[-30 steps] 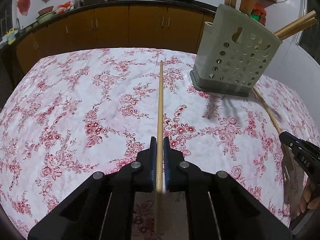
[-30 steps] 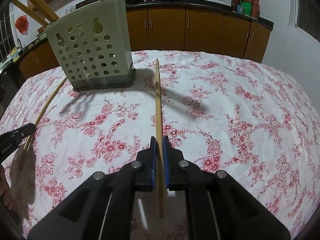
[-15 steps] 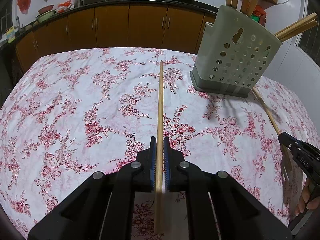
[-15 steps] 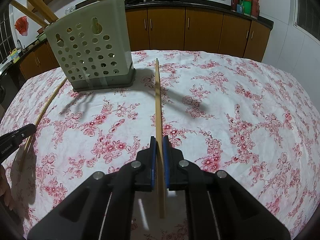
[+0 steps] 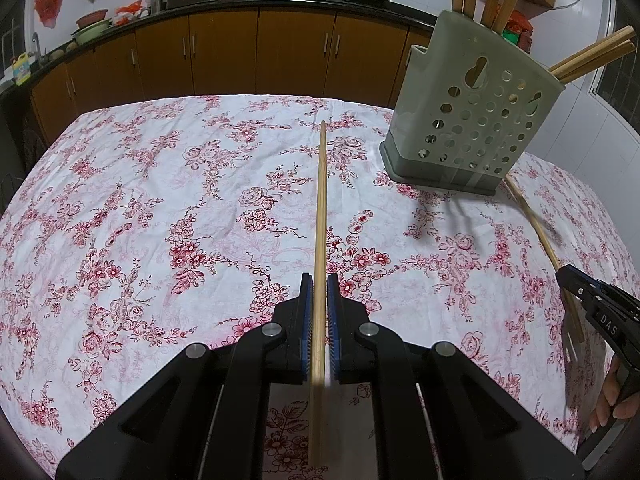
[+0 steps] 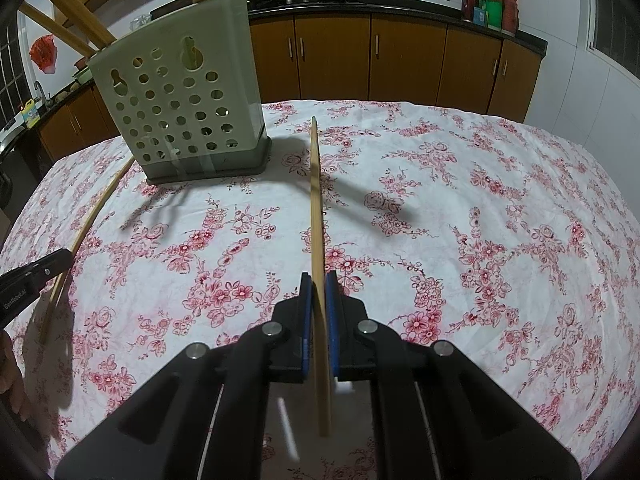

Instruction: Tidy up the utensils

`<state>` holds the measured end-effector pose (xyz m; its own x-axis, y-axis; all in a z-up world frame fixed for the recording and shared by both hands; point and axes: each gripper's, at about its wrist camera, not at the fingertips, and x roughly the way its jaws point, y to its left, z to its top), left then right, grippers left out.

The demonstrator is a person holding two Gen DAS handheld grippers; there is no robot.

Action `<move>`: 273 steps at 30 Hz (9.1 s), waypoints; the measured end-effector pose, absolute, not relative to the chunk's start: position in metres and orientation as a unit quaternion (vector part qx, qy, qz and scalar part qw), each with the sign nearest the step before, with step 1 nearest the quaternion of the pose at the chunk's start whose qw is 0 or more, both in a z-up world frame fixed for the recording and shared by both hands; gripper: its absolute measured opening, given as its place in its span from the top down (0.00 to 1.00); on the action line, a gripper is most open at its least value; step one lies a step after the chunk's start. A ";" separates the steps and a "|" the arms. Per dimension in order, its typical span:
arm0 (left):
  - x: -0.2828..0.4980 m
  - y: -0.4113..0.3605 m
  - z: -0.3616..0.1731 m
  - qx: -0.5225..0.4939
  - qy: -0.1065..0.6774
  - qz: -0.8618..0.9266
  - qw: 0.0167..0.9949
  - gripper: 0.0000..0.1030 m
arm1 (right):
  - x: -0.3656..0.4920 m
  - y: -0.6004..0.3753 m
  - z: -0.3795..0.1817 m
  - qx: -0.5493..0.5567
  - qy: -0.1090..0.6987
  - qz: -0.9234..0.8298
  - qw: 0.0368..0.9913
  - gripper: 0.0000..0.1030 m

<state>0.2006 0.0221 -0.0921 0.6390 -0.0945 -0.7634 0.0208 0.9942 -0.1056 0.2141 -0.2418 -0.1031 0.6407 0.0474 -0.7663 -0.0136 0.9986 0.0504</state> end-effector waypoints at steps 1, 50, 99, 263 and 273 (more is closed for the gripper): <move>0.201 0.022 -0.092 -0.043 0.424 -0.032 0.904 0.91 | 0.214 -0.242 -0.103 0.020 0.423 0.017 0.906 0.91; 0.162 0.040 0.035 -0.070 0.269 -0.053 0.959 0.93 | 0.175 -0.259 0.032 0.043 0.241 0.013 0.969 0.92; 0.201 -0.026 0.122 -0.043 0.157 -0.109 0.981 0.93 | 0.232 -0.222 0.135 0.054 0.165 0.102 0.980 0.92; 0.018 0.010 -0.002 0.015 0.197 -0.006 0.980 0.02 | 0.025 -0.207 -0.005 0.010 0.210 -0.004 0.978 0.04; 0.018 0.013 -0.004 0.012 0.201 -0.005 0.979 0.02 | 0.026 -0.208 -0.004 0.010 0.210 -0.003 0.978 0.04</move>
<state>0.0181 0.0132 -0.0045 0.9190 -0.0059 -0.3942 0.0154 0.9997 0.0209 0.0256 -0.2083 -0.0042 0.9118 -0.0020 -0.4107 0.0107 0.9998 0.0187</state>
